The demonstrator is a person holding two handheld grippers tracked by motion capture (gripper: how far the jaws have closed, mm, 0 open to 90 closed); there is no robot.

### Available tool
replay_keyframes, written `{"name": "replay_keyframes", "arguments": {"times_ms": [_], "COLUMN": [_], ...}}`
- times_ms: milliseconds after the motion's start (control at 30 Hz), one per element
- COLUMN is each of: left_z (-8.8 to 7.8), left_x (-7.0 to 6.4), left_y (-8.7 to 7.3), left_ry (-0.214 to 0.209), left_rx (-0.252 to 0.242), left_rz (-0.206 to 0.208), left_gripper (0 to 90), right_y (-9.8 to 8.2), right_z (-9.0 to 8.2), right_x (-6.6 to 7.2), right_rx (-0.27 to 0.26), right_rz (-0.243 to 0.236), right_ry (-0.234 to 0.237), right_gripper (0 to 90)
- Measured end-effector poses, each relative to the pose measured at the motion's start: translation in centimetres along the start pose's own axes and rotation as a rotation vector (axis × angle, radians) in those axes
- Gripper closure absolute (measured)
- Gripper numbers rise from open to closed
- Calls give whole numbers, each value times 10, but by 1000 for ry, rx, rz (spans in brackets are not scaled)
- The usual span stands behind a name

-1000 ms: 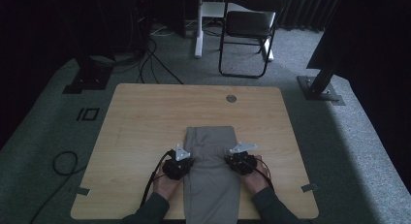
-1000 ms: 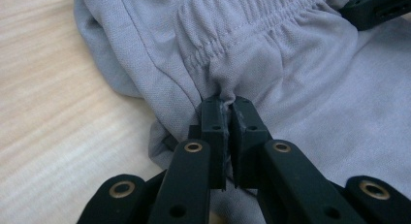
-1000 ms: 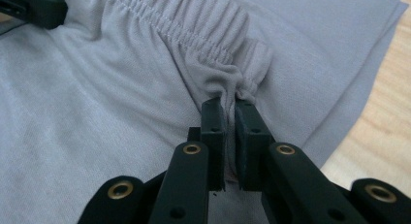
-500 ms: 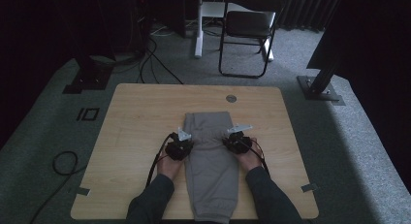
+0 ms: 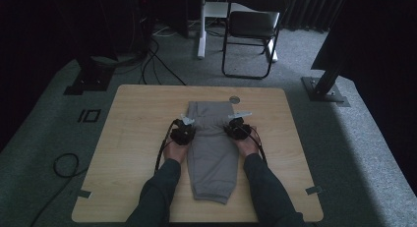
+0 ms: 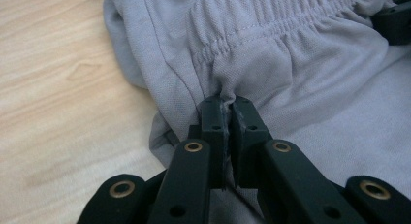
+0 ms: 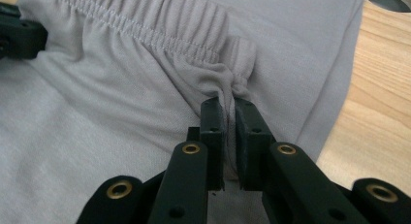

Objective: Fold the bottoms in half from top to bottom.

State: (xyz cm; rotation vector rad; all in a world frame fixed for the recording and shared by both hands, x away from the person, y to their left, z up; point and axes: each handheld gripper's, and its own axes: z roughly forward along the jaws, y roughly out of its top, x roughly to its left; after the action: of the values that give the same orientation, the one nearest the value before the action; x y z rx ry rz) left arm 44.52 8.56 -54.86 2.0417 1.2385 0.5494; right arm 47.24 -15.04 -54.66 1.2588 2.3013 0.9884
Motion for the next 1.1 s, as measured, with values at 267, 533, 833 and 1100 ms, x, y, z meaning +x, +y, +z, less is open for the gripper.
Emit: {"name": "replay_keyframes", "arguments": {"times_ms": [267,533,833,1100], "left_z": [-7,-65,-122,-99], "left_x": [1,-9,-29,-40], "left_y": [6,17,-8,-66], "left_ry": [-6,-83,-162,-216], "left_rx": [1,-105,-184,-48], "left_rz": [-10,31,83,56], "left_gripper": [864,867,866,864], "right_y": [5,1,-16,-80], "right_z": [-1,-40,-119,-112], "right_x": [1,11,37,60], "right_rx": [16,-84,-209,-80], "right_rz": [-40,-56,-123,-157], "right_ry": [-11,12,45,88], "right_gripper": [851,854,853,846]}}
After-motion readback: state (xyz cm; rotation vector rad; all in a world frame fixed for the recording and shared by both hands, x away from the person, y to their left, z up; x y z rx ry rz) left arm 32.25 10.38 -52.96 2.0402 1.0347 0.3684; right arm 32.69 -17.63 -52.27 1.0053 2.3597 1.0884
